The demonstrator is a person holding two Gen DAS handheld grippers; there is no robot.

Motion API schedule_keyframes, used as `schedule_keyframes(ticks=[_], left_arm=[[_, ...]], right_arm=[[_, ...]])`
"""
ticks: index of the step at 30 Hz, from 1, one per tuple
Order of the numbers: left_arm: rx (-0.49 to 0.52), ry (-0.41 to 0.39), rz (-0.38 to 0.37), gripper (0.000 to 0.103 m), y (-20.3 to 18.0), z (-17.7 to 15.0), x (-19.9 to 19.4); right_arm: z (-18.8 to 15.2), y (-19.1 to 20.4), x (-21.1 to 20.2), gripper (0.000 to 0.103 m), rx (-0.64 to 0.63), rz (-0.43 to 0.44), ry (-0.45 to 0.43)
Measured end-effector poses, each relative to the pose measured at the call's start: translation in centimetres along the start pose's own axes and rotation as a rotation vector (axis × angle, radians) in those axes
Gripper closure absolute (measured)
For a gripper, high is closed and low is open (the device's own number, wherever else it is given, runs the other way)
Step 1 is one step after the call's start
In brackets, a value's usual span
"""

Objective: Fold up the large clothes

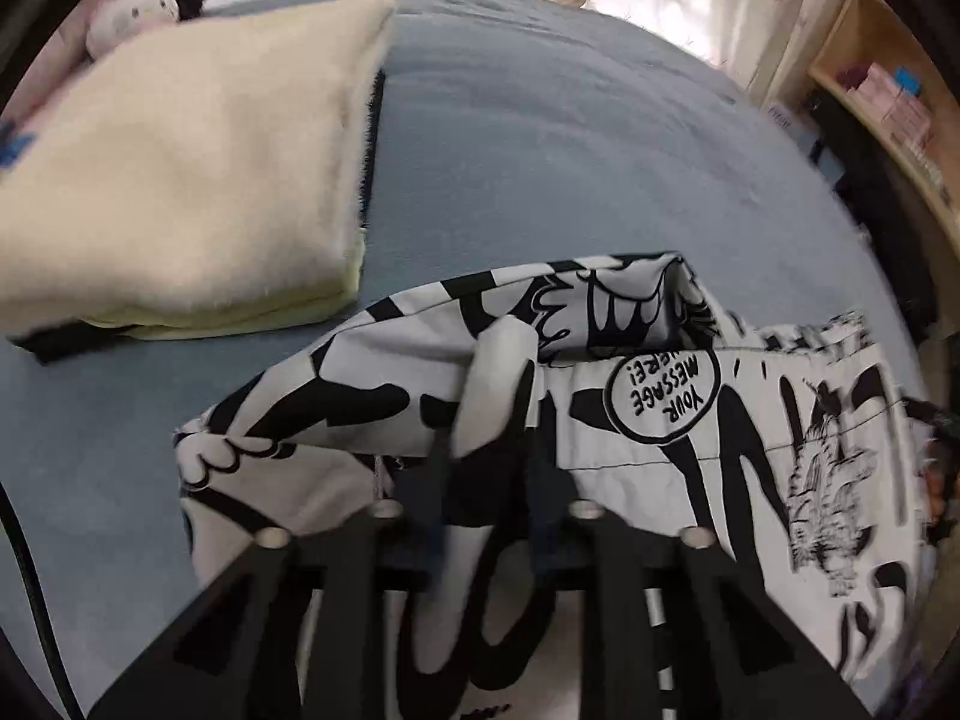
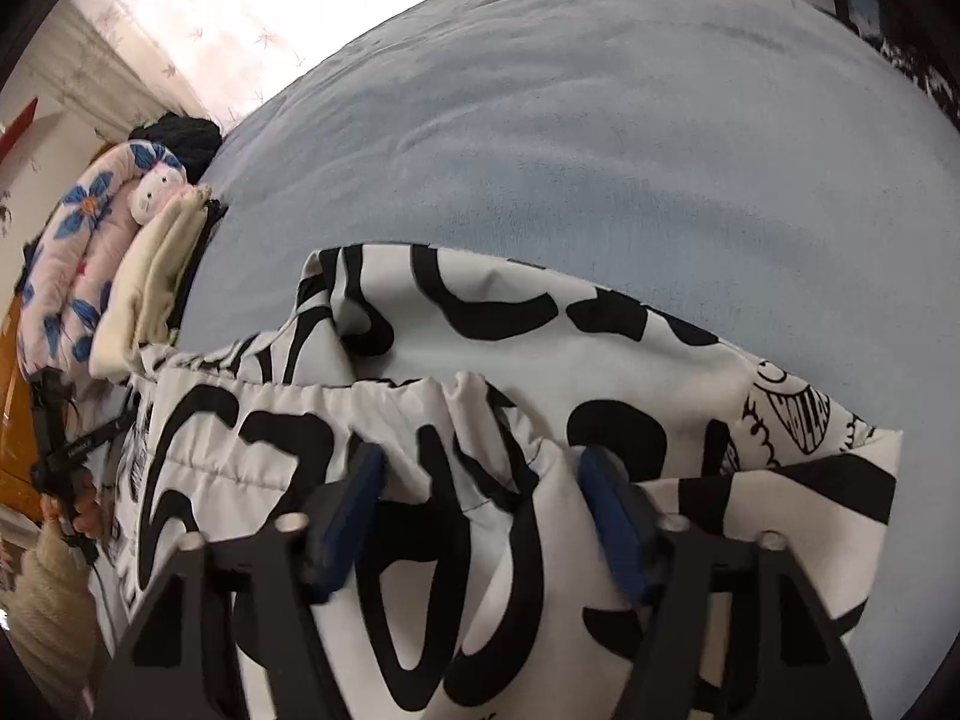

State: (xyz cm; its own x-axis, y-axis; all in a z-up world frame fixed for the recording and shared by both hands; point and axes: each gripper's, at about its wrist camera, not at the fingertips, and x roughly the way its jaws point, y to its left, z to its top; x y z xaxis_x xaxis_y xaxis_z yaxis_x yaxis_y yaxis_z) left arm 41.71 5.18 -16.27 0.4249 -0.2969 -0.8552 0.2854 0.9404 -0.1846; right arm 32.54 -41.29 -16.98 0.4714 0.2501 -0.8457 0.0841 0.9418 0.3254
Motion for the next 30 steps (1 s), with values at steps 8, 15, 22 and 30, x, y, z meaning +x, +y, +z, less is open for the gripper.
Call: schedule_keyframes(ticks=[8,15,22,30], left_arm=[[-0.062,-0.242,0.083,0.099,-1.7,-2.1,-7.5],[-0.09,-0.376,0.169,0.099,-2.4,0.1,-10.9],[-0.112,-0.248,0.264,0.099,0.0,0.1,-0.1],[-0.188,-0.242,0.172,0.084,2.6,-1.2,2.1]], right_arm=[[-3.2,4.7,-6.8,0.085,-0.04,-0.217,-0.275],[0.0,8.3,-11.3,0.085,-0.037,-0.254,-0.499],[3.1,5.3,1.4,0.085,-0.018,-0.392,-0.283],[2.0,1.0,2.1,0.047,0.143,-0.299,-0.293]])
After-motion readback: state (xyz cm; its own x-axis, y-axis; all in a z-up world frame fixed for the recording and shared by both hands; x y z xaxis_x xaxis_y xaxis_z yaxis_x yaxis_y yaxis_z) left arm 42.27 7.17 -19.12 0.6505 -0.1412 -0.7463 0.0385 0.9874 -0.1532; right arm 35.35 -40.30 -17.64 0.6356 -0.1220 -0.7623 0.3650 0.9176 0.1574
